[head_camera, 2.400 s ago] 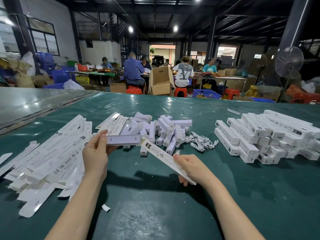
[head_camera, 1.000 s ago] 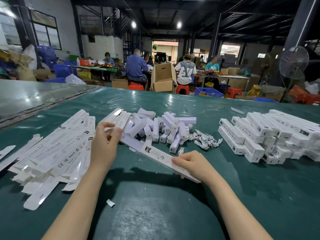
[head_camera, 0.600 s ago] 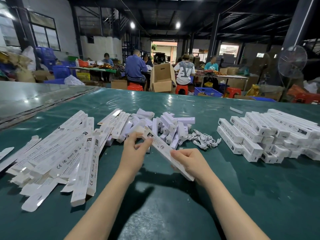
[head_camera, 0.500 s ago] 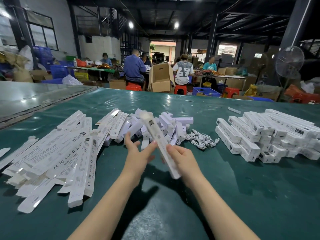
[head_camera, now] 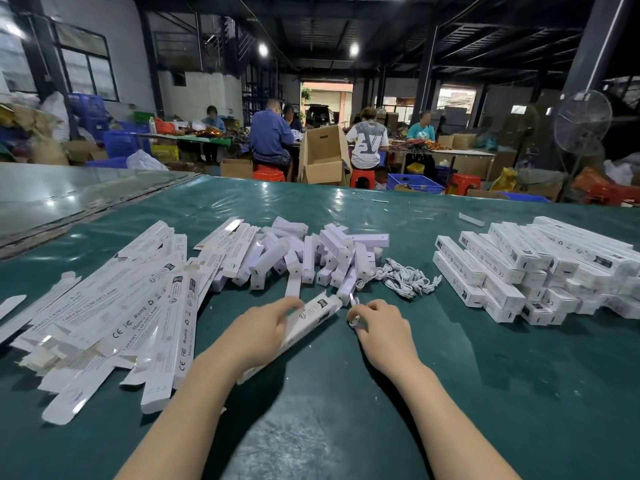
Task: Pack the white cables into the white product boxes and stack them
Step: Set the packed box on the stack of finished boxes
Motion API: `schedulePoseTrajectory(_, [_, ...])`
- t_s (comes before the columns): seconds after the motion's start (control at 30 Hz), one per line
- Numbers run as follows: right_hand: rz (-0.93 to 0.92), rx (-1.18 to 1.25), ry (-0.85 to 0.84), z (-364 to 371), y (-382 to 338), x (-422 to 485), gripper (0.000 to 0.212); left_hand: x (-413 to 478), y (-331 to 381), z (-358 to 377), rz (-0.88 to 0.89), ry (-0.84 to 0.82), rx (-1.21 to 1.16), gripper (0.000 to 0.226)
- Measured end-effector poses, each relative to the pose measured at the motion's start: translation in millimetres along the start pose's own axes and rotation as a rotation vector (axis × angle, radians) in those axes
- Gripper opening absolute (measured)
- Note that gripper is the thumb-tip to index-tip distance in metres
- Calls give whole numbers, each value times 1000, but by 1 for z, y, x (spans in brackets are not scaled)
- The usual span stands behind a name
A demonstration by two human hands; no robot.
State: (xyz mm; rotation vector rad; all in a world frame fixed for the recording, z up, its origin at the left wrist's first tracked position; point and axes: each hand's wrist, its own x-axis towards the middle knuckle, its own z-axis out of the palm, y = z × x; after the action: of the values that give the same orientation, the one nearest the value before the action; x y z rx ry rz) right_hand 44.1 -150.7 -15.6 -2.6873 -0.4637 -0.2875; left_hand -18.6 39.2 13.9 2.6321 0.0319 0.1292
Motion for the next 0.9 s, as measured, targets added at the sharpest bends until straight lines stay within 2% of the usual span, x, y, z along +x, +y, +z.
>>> schedulePoseTrajectory(0.13, [-51,157,-52,-5,-1,0,16,2,4,2,-36,111,149,32])
schedulePoseTrajectory(0.2, [-73,261,-93,-8,-4,-2,13,1,10,7,-18,110,149,28])
schedulePoseTrajectory(0.27, [-84,308,-113,-10,-5,-3,10,-2,16,15,2,81,161,34])
schedulePoseTrajectory(0.5, [-33,343,-70,-11,-7,-1,8,-2,-4,-2,-69,153,111,41])
schedulePoseTrajectory(0.63, [-43,322,-54,-12,-5,-1,7,0,-6,-1,-30,139,86,35])
schedulePoseTrajectory(0.8, [23,434,-12,-11,-2,-1,28,1,-2,8,2,190,54,32])
schedulePoseTrajectory(0.9, [17,417,4,-10,-2,-1,29,0,-1,7,8,208,10,29])
